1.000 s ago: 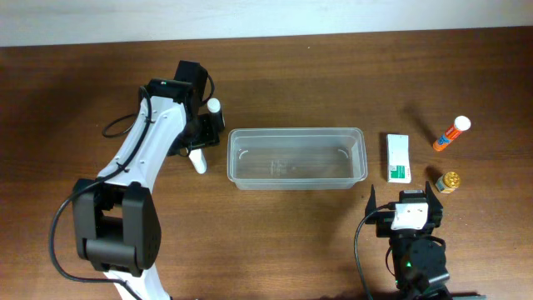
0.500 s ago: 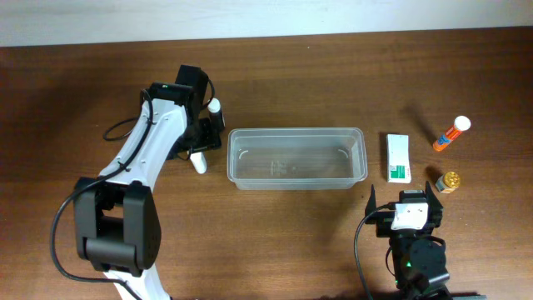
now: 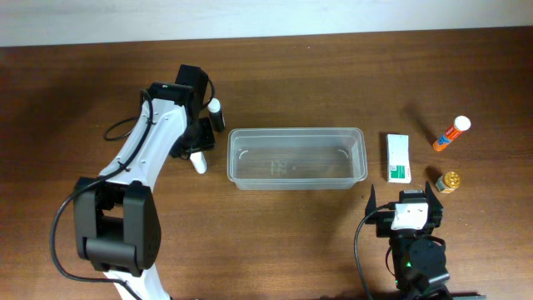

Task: Pack container
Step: 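Close the left gripper on the white squeeze bottle and lift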

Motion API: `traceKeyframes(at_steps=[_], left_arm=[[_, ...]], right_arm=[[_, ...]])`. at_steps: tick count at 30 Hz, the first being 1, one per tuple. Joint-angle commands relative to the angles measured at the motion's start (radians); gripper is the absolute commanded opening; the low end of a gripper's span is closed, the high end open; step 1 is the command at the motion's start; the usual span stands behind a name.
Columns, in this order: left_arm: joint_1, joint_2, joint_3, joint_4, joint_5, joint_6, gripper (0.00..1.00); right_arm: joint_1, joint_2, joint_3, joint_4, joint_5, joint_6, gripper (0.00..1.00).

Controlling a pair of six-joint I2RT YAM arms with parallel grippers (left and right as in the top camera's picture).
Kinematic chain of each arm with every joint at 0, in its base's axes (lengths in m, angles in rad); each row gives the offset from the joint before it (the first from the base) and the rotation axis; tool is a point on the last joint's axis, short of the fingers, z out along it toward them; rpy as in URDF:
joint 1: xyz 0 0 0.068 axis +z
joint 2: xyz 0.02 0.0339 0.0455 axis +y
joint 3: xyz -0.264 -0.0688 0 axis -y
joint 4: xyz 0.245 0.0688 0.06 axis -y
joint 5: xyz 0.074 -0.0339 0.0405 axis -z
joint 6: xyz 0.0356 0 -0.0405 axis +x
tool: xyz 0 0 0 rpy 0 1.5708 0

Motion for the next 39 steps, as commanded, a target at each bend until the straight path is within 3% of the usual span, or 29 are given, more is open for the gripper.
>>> traceKeyframes(at_steps=[1,12,17,27,39], left_arm=[[0.004,0.005,-0.007,0.003,-0.011,-0.001,0.44],[0.004,0.005,-0.007,0.005,-0.011,-0.001,0.44],[0.004,0.005,-0.006,0.011,-0.011,0.010,0.30],[0.004,0.003,0.018,0.005,-0.011,0.049,0.30],[0.003,-0.009,0.420,-0.322,0.026,0.090,0.30]], right_arm=[[-0.003,-0.002,0.005,-0.001,-0.002,-0.006,0.98],[-0.003,-0.002,0.005,-0.001,-0.002,-0.007,0.98],[-0.003,-0.002,0.005,-0.001,-0.002,-0.006,0.98],[-0.003,-0.002,0.005,-0.001,-0.002,-0.006,0.98],[-0.003,-0.002,0.005,-0.001,-0.002,-0.006,0.98]])
